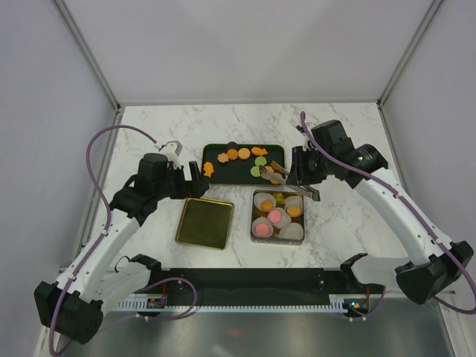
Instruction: Pack the cookies
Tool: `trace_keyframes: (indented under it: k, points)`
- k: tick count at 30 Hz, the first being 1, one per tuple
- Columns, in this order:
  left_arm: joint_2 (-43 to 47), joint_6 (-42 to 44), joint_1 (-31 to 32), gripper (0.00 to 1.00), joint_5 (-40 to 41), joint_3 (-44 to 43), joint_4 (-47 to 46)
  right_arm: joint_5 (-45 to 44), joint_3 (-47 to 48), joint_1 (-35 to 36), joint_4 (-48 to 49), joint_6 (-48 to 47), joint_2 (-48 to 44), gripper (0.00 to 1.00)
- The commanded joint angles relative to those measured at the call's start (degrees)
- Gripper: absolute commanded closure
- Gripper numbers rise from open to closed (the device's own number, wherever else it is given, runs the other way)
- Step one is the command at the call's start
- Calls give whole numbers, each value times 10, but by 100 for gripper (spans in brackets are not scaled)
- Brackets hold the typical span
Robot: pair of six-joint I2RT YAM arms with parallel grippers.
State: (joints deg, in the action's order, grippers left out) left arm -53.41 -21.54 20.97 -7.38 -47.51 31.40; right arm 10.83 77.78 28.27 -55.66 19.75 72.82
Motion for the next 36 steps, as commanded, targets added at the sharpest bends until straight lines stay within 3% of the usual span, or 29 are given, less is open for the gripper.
trace_keyframes:
  k: [1, 15, 36]
  points:
    - [9, 10, -3, 0, -21, -6, -9, 15, -15, -1, -65, 30, -50, 62]
    - [4, 8, -3, 0, -51, -4, -15, 64, -133, -1, -192, 119, -234, 61]
    - [11, 8, -4, 0, -44, -2, -15, 14, -176, -1, -201, 109, -242, 60]
